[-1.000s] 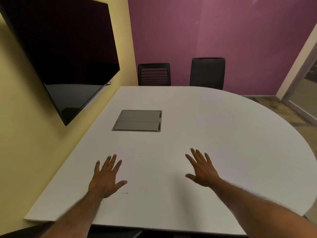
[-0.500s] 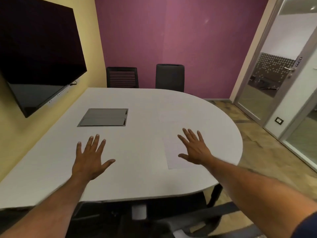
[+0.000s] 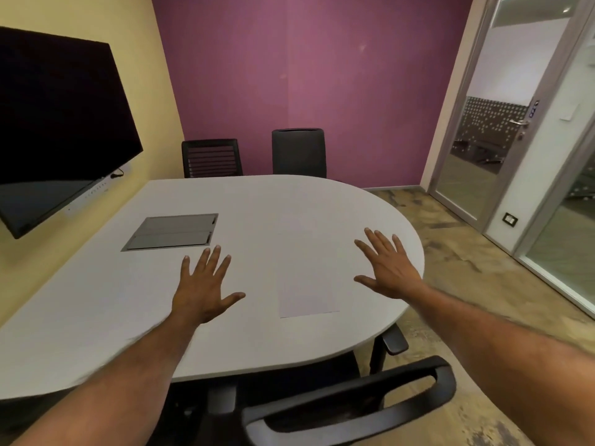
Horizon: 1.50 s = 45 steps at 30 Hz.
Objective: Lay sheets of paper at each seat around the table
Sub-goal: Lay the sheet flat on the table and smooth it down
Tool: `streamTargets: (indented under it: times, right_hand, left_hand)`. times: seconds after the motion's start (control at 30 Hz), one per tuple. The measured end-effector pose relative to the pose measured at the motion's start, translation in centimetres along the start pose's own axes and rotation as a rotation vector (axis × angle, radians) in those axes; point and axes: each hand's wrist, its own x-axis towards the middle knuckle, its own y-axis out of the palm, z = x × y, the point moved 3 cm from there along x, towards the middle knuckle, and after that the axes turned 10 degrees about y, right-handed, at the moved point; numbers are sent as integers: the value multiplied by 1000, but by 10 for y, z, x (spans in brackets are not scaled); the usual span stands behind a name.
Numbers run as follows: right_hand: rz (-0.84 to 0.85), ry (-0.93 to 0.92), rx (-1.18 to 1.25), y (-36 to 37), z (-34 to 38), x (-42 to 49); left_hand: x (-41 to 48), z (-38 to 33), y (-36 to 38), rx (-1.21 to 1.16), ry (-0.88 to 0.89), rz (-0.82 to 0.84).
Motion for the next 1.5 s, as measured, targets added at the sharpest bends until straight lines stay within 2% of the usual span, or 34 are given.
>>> streamTargets:
  times: [0.33, 0.5, 0.67, 0.93, 1.2, 1.37, 1.5]
  right_hand:
    - [17, -57, -11, 22, -157, 25]
    - [24, -79, 5, 26, -225, 36]
    - [16, -89, -16, 39, -275, 52]
    - [19, -172, -23, 78, -320, 91]
    - [44, -305, -26, 113, -387, 177]
    - [17, -269, 42, 111, -436, 235]
    - [24, -313, 59, 129, -466, 273]
  left_hand:
    - [114, -192, -10, -38, 42, -4]
    - [157, -257, -29, -31, 75, -31]
    - [190, -285, -42, -65, 90, -98]
    - [258, -315, -13, -72, 87, -67]
    - [355, -366, 21, -111, 63, -14]
    - [406, -393, 20, -126, 11, 1]
    - [439, -413, 18, -120, -26, -28]
